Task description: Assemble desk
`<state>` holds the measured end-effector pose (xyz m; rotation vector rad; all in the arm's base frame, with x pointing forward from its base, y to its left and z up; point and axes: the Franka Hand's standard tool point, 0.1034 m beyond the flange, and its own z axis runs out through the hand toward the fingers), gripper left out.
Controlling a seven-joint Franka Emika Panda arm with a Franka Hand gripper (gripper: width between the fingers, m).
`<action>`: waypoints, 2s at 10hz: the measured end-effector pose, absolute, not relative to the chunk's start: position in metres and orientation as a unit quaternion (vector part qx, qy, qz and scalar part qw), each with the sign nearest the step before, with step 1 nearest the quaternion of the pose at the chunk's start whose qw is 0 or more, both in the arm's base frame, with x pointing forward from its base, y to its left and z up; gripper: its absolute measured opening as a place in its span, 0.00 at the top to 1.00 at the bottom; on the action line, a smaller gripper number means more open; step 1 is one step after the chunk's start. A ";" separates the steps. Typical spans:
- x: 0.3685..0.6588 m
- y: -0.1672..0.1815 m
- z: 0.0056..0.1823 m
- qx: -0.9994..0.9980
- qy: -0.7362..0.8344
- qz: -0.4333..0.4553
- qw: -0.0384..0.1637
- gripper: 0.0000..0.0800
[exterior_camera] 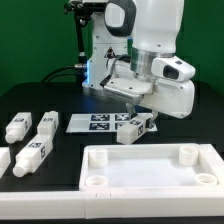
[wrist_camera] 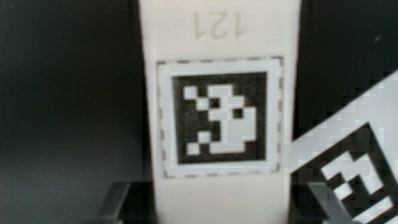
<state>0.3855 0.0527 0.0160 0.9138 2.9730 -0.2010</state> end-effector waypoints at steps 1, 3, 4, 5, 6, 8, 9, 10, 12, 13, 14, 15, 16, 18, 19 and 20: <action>0.385 0.052 0.016 0.288 0.955 -0.065 0.013 0.64; 0.385 0.052 0.017 0.319 0.945 -0.065 0.015 0.54; 0.386 0.054 0.022 0.339 0.938 -0.067 0.020 0.36; 0.389 0.053 0.029 0.377 0.923 -0.070 0.025 0.36; 0.396 0.049 0.038 0.429 0.899 -0.080 0.030 0.23; 0.414 0.048 0.048 0.539 0.837 -0.079 0.051 0.20; 0.420 0.044 0.049 0.574 0.813 -0.080 0.055 0.19; 0.425 0.046 0.050 0.580 0.808 -0.078 0.061 0.19; 0.423 0.048 0.049 0.615 0.782 -0.075 0.064 0.19; 0.423 0.048 0.049 0.636 0.766 -0.074 0.065 0.19; 0.424 0.047 0.049 0.668 0.737 -0.071 0.067 0.19; 0.426 0.042 0.050 0.719 0.689 -0.065 0.065 0.19; 0.430 0.039 0.052 0.773 0.628 -0.057 0.066 0.19; 0.434 0.042 0.053 0.887 0.453 -0.048 0.069 0.19; 0.436 0.037 0.054 0.910 0.404 -0.058 0.065 0.19; 0.439 0.032 0.054 0.921 0.381 -0.057 0.063 0.19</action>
Offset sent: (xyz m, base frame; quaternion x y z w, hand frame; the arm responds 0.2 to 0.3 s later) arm -0.0056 -0.0017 0.0199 0.0268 -0.0410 0.0645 0.9967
